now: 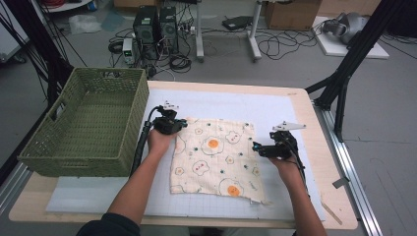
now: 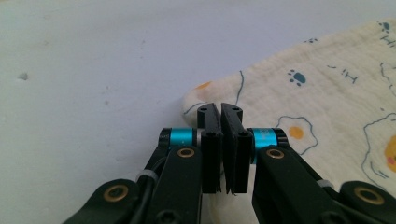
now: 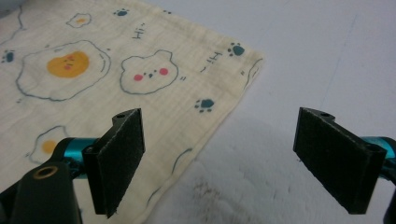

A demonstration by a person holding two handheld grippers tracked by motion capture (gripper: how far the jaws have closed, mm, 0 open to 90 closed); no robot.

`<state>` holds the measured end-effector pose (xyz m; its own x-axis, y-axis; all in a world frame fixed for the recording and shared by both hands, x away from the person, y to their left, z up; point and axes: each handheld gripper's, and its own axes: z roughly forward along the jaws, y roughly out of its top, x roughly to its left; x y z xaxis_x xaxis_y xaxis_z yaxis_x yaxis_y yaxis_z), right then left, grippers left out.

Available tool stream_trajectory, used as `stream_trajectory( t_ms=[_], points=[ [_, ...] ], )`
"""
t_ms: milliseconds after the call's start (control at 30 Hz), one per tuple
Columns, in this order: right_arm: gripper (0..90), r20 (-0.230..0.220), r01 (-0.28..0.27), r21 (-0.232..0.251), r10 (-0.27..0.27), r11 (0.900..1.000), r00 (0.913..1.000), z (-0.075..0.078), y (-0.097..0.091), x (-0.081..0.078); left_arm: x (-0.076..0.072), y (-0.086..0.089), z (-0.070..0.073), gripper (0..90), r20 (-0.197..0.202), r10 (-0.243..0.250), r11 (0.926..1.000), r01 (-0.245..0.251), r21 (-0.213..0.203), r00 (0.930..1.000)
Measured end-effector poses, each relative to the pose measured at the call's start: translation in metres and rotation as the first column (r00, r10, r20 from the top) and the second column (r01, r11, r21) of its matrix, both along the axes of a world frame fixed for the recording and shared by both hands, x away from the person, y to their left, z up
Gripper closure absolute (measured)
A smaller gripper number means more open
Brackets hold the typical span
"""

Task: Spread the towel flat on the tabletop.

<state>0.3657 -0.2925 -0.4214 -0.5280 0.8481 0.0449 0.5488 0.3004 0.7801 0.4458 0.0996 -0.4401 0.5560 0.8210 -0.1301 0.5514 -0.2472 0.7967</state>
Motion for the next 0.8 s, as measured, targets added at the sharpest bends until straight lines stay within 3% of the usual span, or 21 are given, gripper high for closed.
stream_trajectory(
  t_ms=[100,200,333,400,500,633,700,800],
  points=[
    [19.2,-0.01,-0.015,-0.014,0.015,0.9998,0.9998,0.0,0.006,0.016,-0.001,0.0,0.002,86.0,0.006,0.001,0.9999,-0.001,-0.015,1.0],
    [28.1,-0.022,-0.025,-0.02,0.025,0.9995,0.9994,-0.005,0.01,0.03,-0.002,0.0,0.003,86.0,0.012,0.002,0.9998,-0.002,-0.02,0.9999],
    [34.4,-0.028,0.017,-0.054,-0.019,0.9984,0.9994,-0.013,0.019,0.048,-0.001,0.002,0.003,85.9,0.004,0.007,0.9994,-0.006,-0.035,1.0],
    [38.3,-0.003,0.032,-0.061,-0.032,0.9976,0.9995,-0.016,0.025,0.053,-0.001,0.003,0.004,85.9,0.002,0.011,0.9988,-0.01,-0.048,0.9999],
    [40.9,-0.038,0.04,-0.093,-0.044,0.9949,0.9983,-0.02,0.033,0.063,-0.001,0.006,0.006,86.0,0.003,0.014,0.9982,-0.013,-0.059,0.9999],
    [51.7,-0.016,0.034,-0.121,-0.036,0.9921,0.9992,-0.024,0.042,0.067,-0.002,0.009,0.006,86.1,-0.003,0.007,0.9984,-0.007,-0.056,1.0],
    [60.7,-0.021,0.049,-0.078,-0.051,0.9957,0.9985,-0.025,0.041,0.068,-0.002,0.009,0.007,86.1,-0.004,0.006,0.9984,-0.007,-0.056,1.0],
    [87.0,-0.033,0.038,-0.068,-0.04,0.997,0.9987,-0.024,0.04,0.068,-0.003,0.008,0.008,86.4,0.005,0.012,0.9993,-0.012,-0.036,0.9999]
  ],
)
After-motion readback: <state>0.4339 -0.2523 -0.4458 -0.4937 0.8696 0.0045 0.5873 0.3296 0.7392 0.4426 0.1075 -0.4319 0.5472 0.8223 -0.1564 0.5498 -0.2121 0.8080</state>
